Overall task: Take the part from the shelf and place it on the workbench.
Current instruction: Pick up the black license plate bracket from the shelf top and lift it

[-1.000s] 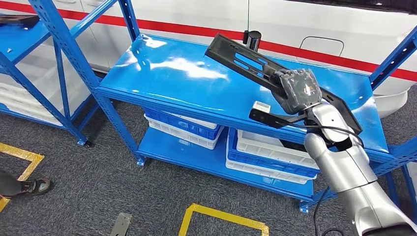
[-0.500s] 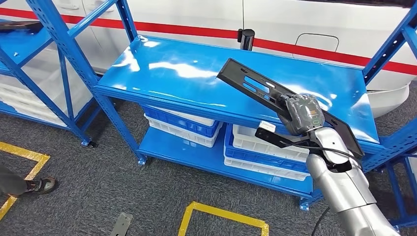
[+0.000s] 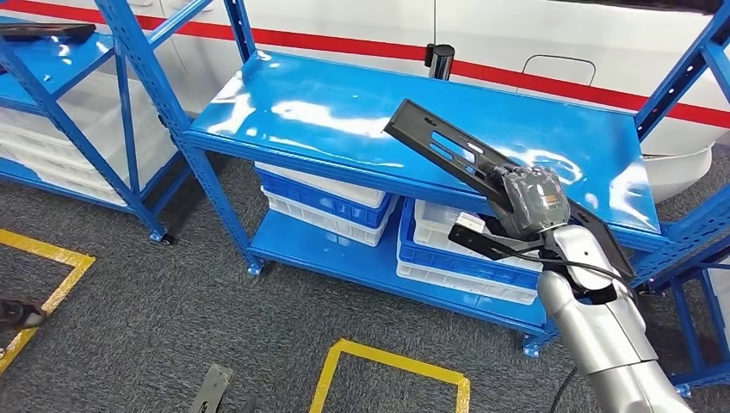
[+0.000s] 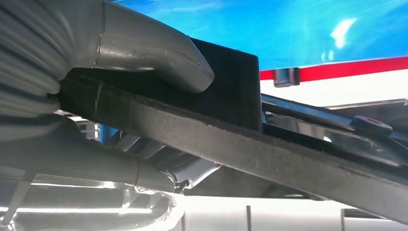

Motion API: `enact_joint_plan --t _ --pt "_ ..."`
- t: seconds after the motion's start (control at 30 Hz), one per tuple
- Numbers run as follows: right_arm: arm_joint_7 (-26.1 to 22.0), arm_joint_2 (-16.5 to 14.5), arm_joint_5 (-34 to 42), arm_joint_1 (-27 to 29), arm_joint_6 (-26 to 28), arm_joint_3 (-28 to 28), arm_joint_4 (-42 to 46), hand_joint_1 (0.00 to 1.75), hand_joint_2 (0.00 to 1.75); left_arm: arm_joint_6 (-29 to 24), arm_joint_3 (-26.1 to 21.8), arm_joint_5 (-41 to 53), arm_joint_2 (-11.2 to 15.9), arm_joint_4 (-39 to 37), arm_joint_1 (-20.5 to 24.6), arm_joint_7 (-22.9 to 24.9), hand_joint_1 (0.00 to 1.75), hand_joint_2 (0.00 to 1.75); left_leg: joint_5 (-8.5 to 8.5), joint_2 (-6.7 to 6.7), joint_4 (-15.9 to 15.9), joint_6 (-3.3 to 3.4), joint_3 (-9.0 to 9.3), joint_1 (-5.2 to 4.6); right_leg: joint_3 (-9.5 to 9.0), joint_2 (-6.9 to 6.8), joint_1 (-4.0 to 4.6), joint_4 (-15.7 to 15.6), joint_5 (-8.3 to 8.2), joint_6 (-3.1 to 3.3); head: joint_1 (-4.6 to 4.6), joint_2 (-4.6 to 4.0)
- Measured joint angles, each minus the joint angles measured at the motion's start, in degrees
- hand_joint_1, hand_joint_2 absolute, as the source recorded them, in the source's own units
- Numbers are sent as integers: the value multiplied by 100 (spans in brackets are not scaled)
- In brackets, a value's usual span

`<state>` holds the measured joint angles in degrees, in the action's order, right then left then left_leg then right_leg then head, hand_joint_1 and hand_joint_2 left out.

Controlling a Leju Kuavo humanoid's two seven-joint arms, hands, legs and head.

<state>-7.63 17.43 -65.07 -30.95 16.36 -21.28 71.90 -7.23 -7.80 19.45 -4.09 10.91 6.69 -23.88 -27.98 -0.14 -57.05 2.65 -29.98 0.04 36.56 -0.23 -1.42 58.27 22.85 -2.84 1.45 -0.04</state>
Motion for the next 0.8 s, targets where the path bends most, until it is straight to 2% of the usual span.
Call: enact_joint_plan --t 0.03,0.1,0.13,0.17,0.2,0.23,0.27,0.3,0.33,0.37,0.4,0.43,0.47,0.5,0.53,0.57,0.6,0.63,0.67,0.7,0.73,0.77,0.8 --pt "-2 -1 0 1 -1 13 3 166 175 -1 -1 4 3 3 11 1 0 175 76 10 34 49 -48 3 77 1 11 157 156 21 -10 0" --pt "-4 -2 0 0 -1 29 5 166 175 -3 -3 14 9 11 29 2 0 175 212 19 55 106 -191 -11 301 4 22 787 651 107 -27 0" --pt "-4 -6 -1 3 -2 34 7 166 175 -3 -4 19 13 15 33 6 0 175 276 21 51 123 -281 -23 401 5 23 1184 870 130 -36 0" --pt "3 -13 -12 11 -6 40 13 166 175 -3 -4 26 13 15 34 14 0 175 337 21 47 128 -366 -35 440 5 24 1472 969 115 -37 0" --pt "20 -21 -31 21 -19 46 32 166 175 -3 -4 33 11 15 35 31 0 175 397 23 41 127 -450 -45 394 5 26 1597 960 73 -36 0" --pt "45 -32 -59 35 -37 56 65 166 175 -1 -4 42 9 15 36 54 0 175 452 24 32 120 -531 -53 249 5 28 1517 865 22 -36 0" --pt "73 -40 -91 50 -58 68 109 166 175 1 -4 56 8 15 37 79 0 175 501 24 16 107 -604 -57 2 5 29 1230 740 -22 -35 0" --pt "96 -46 -115 64 -77 84 159 166 175 3 -5 68 7 16 38 104 0 175 543 23 -9 89 -671 -62 -284 5 29 818 681 -34 -35 0" --pt "111 -50 -137 79 -89 104 211 166 175 5 -5 79 8 16 40 123 0 175 581 20 -39 66 -729 -71 -567 8 49 395 684 -15 -33 0" --pt "118 -50 -157 103 -99 129 262 166 175 6 -6 88 8 17 41 136 0 175 621 16 -61 39 -771 -80 -756 12 73 82 720 19 -31 0" --pt "121 -50 -180 128 -112 152 309 166 175 7 -6 91 8 17 42 144 0 175 662 13 -76 16 -800 -88 -843 17 99 -89 772 61 -30 0" --pt "124 -49 -205 158 -127 171 348 166 175 8 -6 92 7 17 42 149 0 175 707 7 -81 -7 -819 -96 -863 20 122 -138 771 98 -25 0" --pt "125 -49 -224 184 -144 186 373 166 175 8 -5 93 8 17 42 154 0 175 725 3 -87 -31 -837 -90 -829 16 91 -124 734 139 -23 0" --pt "124 -50 -240 201 -163 192 393 166 175 7 -5 94 10 17 40 159 0 175 665 -2 -131 -60 -869 -83 -800 9 62 -119 688 189 -23 0" --pt "121 -52 -249 214 -176 195 410 166 175 7 -5 95 10 17 39 163 0 175 496 -5 -259 -99 -924 -68 -759 0 33 -120 632 244 -15 0" --pt "118 -54 -255 222 -187 196 428 166 175 6 -5 95 10 17 39 166 0 175 243 -5 -486 -140 -1003 -47 -706 -7 6 -122 569 288 -9 0" --pt "111 -55 -260 227 -195 197 447 166 175 12 -5 100 8 17 39 168 0 175 -55 -5 -822 -182 -1099 -26 -633 -10 16 -119 507 314 -3 0" --pt "93 -55 -261 233 -198 197 460 166 175 25 -4 118 5 17 39 170 0 175 -305 -4 -1208 -216 -1191 -5 -556 -10 20 -114 445 323 5 0" --pt "62 -56 -251 242 -204 198 468 166 175 41 -3 143 4 17 39 175 0 175 -432 -3 -1533 -240 -1245 13 -479 -10 23 -106 387 316 6 0" --pt "8 -56 -218 258 -216 198 481 166 175 59 -3 177 4 17 39 182 0 175 -435 -3 -1726 -257 -1230 30 -398 -9 26 -93 333 307 6 0" --pt "-64 -55 -159 279 -234 198 507 166 175 71 -2 216 4 17 39 193 0 175 -326 -2 -1719 -262 -1119 43 -321 -9 27 -76 286 294 7 0" --pt "-134 -52 -82 300 -255 198 544 166 175 74 -2 243 4 17 39 205 0 175 -173 -2 -1511 -255 -908 53 -250 -7 27 -56 244 276 7 0" --pt "-196 -51 2 321 -276 199 597 166 175 74 -2 262 8 19 42 220 0 175 -81 -5 -1138 -236 -618 59 -191 -5 27 -38 206 253 9 0"
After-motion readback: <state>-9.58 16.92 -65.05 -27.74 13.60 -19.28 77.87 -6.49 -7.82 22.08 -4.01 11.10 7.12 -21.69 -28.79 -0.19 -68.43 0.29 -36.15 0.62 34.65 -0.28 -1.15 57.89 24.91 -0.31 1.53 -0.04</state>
